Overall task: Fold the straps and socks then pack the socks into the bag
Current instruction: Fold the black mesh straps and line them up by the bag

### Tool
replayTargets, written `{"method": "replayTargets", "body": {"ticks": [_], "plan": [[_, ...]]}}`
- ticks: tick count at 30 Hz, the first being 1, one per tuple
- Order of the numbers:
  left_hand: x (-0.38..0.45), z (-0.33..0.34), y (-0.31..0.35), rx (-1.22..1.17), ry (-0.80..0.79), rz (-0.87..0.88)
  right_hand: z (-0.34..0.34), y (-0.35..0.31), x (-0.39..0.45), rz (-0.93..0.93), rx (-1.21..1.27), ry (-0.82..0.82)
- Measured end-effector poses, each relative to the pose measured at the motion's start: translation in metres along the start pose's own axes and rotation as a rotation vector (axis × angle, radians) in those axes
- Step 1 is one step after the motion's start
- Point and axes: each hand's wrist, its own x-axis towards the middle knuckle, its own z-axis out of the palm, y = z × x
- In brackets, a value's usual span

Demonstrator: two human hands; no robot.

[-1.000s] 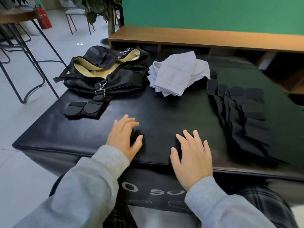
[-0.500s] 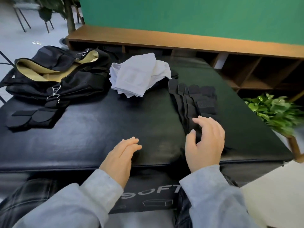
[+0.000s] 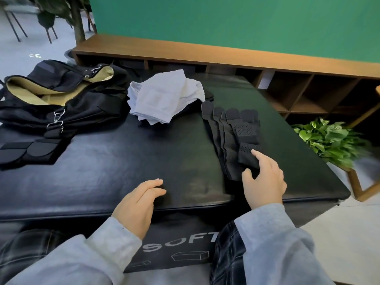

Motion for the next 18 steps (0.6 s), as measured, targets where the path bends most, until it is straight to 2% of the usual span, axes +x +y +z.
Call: {"method": "replayTargets", "body": {"ticks": [6, 10, 18], "plan": [[0.004, -0.003, 0.003, -0.014, 0.023, 0.009, 0.002, 0.008, 0.005, -0.05, -0.029, 0.069], [0.004, -0.001, 0.002, -0.004, 0.032, 0.011, -0.005, 0.003, 0.003, -0.122, 0.148, 0.262], [0.005, 0.002, 0.001, 0.01, 0.038, -0.044, -0.007, -0.031, -0.016, -0.166, 0.477, 0.287]]}}
